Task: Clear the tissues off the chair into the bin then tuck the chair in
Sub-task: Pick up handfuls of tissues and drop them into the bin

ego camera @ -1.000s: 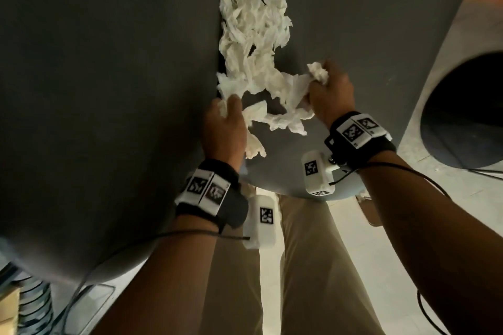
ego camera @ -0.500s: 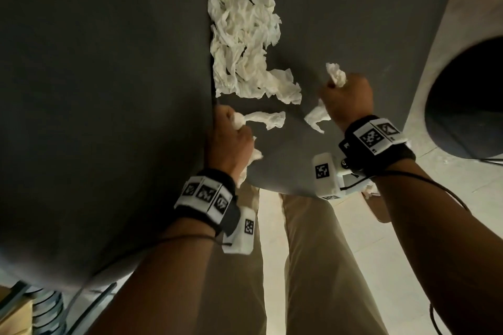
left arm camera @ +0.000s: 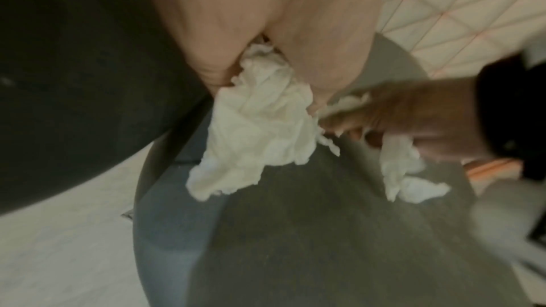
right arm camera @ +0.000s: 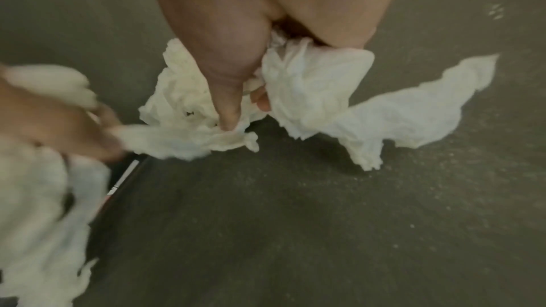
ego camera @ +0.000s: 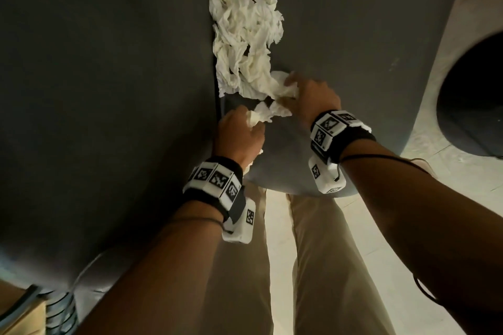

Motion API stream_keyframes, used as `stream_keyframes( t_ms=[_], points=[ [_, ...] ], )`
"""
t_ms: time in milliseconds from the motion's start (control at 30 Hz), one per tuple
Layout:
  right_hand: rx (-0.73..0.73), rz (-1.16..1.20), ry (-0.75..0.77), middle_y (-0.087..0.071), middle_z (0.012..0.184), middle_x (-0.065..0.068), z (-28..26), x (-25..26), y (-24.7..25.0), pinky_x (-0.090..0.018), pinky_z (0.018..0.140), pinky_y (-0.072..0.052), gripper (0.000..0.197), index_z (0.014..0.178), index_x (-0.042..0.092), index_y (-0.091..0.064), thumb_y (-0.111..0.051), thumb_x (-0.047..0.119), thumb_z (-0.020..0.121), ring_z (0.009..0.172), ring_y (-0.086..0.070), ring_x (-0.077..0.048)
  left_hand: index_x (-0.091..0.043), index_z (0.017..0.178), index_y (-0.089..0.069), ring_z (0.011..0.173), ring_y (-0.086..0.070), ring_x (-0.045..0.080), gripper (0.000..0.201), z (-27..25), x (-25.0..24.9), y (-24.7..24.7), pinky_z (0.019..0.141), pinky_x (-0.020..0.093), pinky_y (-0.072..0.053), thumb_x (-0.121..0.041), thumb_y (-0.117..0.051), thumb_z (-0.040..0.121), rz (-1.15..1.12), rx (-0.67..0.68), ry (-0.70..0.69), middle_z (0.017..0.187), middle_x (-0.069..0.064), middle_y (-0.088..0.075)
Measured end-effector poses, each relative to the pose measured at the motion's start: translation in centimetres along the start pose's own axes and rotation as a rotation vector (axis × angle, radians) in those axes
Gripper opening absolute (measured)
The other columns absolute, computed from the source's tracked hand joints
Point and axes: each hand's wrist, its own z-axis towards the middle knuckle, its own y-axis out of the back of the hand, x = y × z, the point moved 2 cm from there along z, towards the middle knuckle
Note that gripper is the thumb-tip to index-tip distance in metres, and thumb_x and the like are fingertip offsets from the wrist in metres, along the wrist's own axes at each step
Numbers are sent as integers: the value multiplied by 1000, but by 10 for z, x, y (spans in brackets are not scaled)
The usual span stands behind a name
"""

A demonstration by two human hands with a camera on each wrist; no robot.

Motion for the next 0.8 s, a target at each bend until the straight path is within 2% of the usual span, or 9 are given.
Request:
stream_keyframes(
  t_ms=[133,200,267,333,400,533,667,733,800],
  points=[
    [35,-27,-50,-65,112,-16,-4,0,5,-42,82,-48,38,116,13,-59,-52,41,90,102,-62,-39,-12,67,-51,75,-56,21,25,-18,-2,24,62,25,-39,-26,-65,83,-106,-153,-39,87,9,-59],
    [27,80,-69,-64,100,-15,-10,-1,10,-39,77,-48,36,107,7,-60,-51,38,90,94,-62,-38,-14,73,-56,69,-57,8,16,-25,-3,32,56,10,-38,-19,-67,84,-194,-210,-48,84,3,-61],
    [-21,194,-65,-60,87,-8,-15,-4,15,-32,70,-41,30,98,7,-61,-52,34,88,85,-60,-32,-16,77,-57,63,-58,-4,13,-25,-2,34,54,4,-38,-7,-64,84,-237,-207,-45,74,-6,-62],
    [-69,289,-92,-60,79,-5,-21,-10,21,-28,68,-37,25,92,7,-62,-54,31,88,79,-58,-28,-16,79,-54,64,-60,0,18,-24,-3,34,57,11,-43,1,-58,81,-240,-196,-43,73,-4,-63],
    [-101,375,-140,-62,78,-5,-25,-16,27,-27,68,-38,21,88,7,-62,-57,28,88,77,-58,-27,-16,85,-55,67,-59,14,20,-21,-9,33,55,18,-44,4,-53,79,-252,-180,-35,76,4,-64],
    [-174,509,-241,-58,74,-3,-29,-34,34,-24,53,-38,11,84,9,-60,-57,20,86,70,-55,-20,-16,94,-59,59,-53,5,10,-9,-20,27,45,8,-37,-12,-55,86,-253,-118,-1,69,-6,-57],
    [-232,755,-280,-49,63,6,-34,-47,39,-25,57,-39,14,67,20,-48,-50,23,81,59,-47,-11,-24,99,-57,65,-61,10,14,8,-30,15,53,17,-44,-21,-61,86,-139,-80,-77,77,-6,-62],
    [-266,841,-308,-50,68,9,-39,-54,43,-26,62,-39,14,75,22,-50,-47,23,89,62,-48,-8,-32,102,-55,72,-67,18,22,18,-37,6,61,27,-55,-21,-61,84,-68,-64,-138,84,-2,-66],
    [-284,889,-305,-54,71,9,-40,-63,44,-27,66,-42,8,81,22,-54,-49,25,87,67,-53,-8,-37,113,-53,84,-69,27,32,27,-47,-3,73,40,-59,-23,-62,86,52,-34,-194,96,2,-69]
  ],
)
